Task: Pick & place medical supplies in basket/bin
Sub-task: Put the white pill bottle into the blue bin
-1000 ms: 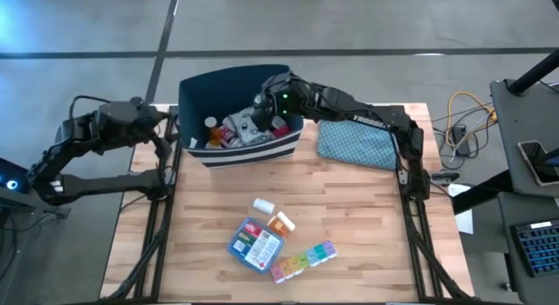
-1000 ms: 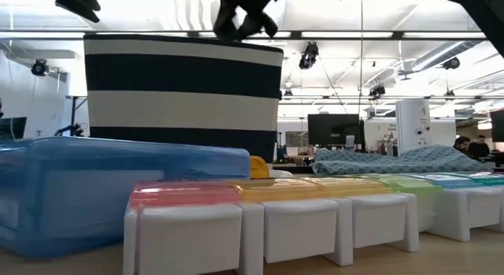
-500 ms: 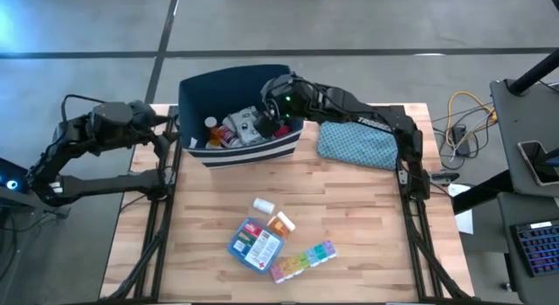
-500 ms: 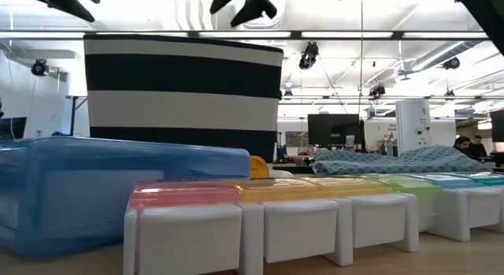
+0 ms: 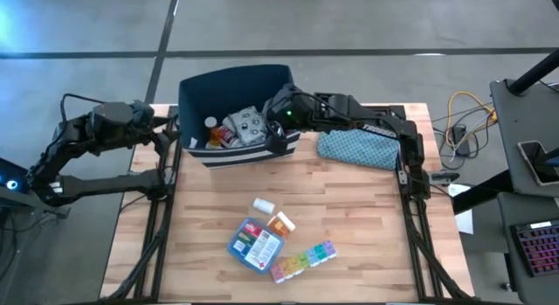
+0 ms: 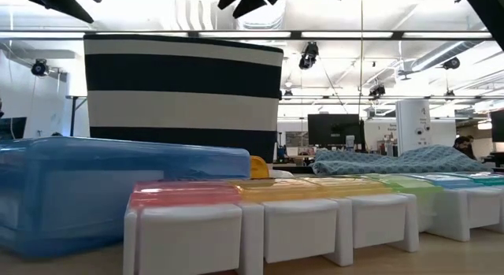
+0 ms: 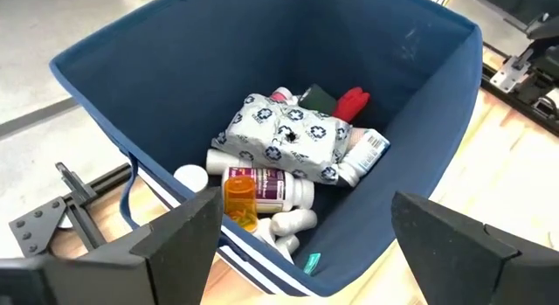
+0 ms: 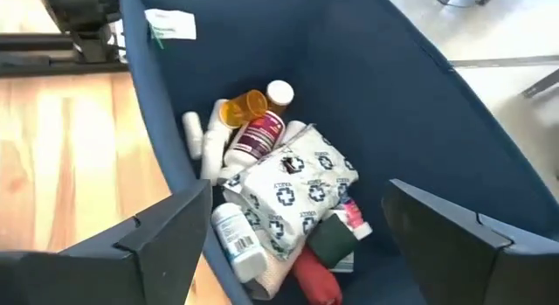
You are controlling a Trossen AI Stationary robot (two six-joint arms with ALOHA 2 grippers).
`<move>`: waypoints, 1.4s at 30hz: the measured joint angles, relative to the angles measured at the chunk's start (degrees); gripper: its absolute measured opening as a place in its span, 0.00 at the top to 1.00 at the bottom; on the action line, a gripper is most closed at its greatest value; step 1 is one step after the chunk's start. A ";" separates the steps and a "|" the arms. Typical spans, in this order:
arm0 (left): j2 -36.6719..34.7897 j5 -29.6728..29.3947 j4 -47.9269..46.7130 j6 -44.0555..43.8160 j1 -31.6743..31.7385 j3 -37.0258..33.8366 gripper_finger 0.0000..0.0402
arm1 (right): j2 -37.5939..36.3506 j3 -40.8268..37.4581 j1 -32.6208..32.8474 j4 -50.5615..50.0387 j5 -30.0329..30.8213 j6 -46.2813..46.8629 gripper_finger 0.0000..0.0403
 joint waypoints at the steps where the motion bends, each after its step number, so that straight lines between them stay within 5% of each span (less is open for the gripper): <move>1: 0.06 -0.01 0.00 -0.04 0.01 0.00 0.23 | 0.00 -0.04 0.02 0.00 -0.02 -0.13 0.20; 10: 0.11 0.00 -0.02 -0.05 0.02 0.00 0.23 | 0.00 -0.07 -1.01 0.15 8.17 -3.51 0.25; 23: 0.03 0.02 -0.63 4.02 0.02 0.00 0.23 | 0.00 -1.18 7.20 -15.46 -1.69 -10.90 0.29; 30: 0.03 0.01 -0.63 7.01 0.01 -0.01 0.23 | 0.15 -11.55 13.20 -15.52 -1.99 -18.94 0.30; 42: 0.03 1.67 -1.50 8.33 0.01 -0.02 0.23 | 0.13 -29.82 15.71 0.72 -8.88 -0.43 0.30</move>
